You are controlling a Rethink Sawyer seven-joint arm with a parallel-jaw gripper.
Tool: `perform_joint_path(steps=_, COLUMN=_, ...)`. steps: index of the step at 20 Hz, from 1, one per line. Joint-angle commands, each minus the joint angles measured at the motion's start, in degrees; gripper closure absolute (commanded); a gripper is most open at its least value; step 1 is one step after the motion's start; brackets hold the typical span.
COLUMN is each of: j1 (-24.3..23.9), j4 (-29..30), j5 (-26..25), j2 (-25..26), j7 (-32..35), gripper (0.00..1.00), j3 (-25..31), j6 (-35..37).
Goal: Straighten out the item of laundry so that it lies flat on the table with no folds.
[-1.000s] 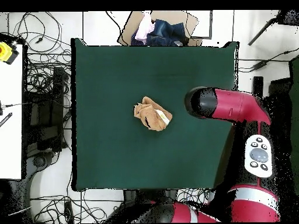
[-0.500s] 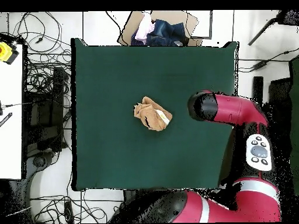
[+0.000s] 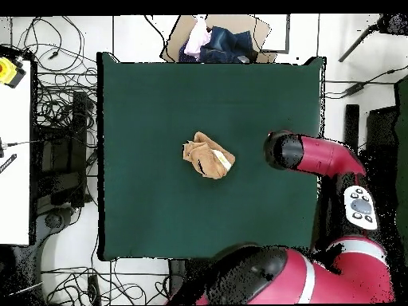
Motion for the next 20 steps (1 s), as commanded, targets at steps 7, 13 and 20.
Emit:
perform_joint_path(steps=7, j1=-0.46, j4=1.89, j5=3.23, j2=6.31, j7=4.74, gripper=0.00, j3=8.39, j6=0.60)
perform_joint_path(steps=13, j1=0.34, j4=-0.65, j5=2.64, j2=8.81, j7=5.64, gripper=0.00, j3=6.49, j6=1.02)
perform_joint_path(steps=20, j1=1.45, j4=-3.36, j5=2.55, j2=10.93, j7=6.55, gripper=0.00, j3=4.79, j6=2.71)
